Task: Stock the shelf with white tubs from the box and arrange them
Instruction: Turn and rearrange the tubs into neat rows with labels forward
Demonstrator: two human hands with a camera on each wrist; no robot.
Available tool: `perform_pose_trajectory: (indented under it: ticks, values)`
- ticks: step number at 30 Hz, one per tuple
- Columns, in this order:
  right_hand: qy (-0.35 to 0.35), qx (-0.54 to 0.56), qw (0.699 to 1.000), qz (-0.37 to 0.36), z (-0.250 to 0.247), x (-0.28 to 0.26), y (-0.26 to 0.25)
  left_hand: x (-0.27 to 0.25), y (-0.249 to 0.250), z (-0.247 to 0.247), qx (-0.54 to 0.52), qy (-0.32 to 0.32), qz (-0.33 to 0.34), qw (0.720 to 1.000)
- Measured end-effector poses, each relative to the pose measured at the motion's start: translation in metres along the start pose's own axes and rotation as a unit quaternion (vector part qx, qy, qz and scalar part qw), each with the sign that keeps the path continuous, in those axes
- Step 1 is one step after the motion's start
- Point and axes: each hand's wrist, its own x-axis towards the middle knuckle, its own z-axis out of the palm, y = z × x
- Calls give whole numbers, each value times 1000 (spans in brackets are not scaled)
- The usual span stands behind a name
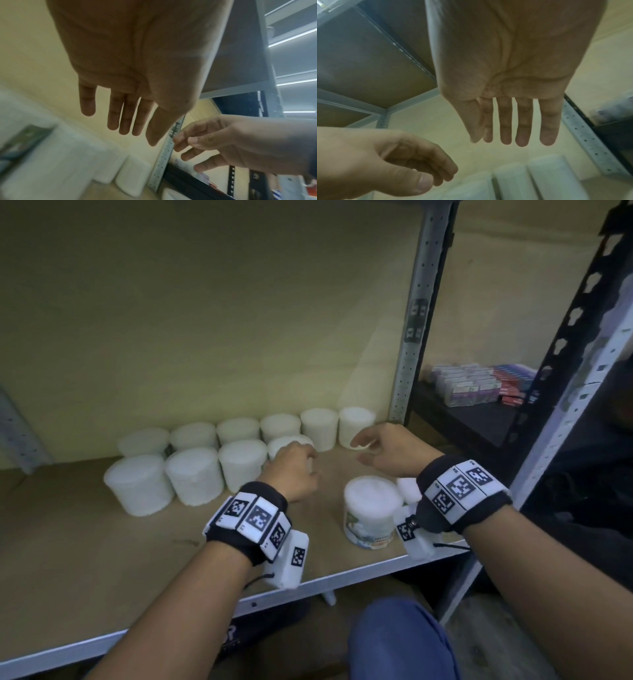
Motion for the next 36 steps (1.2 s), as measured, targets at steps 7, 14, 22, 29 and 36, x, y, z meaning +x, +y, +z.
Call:
perform_pose_trajectory:
  ticks: [7,14,22,29,36]
  values:
    - [-14,-56,998,-13,28,54,-60,16,-65,-43,17,26,-63,998]
    - [-56,-128,990,13,64,105,-97,35,-106,-61,50,22,-90,994]
    - [-64,-192,978,51,87,126,-89,53,-112,-47,73,-7,-74,995]
    - [-59,-207,976,39,89,130,-88,57,-114,-44,71,-3,-76,995]
    - [-65,-209,975,28,87,128,-88,59,-116,-42,82,-5,-69,994]
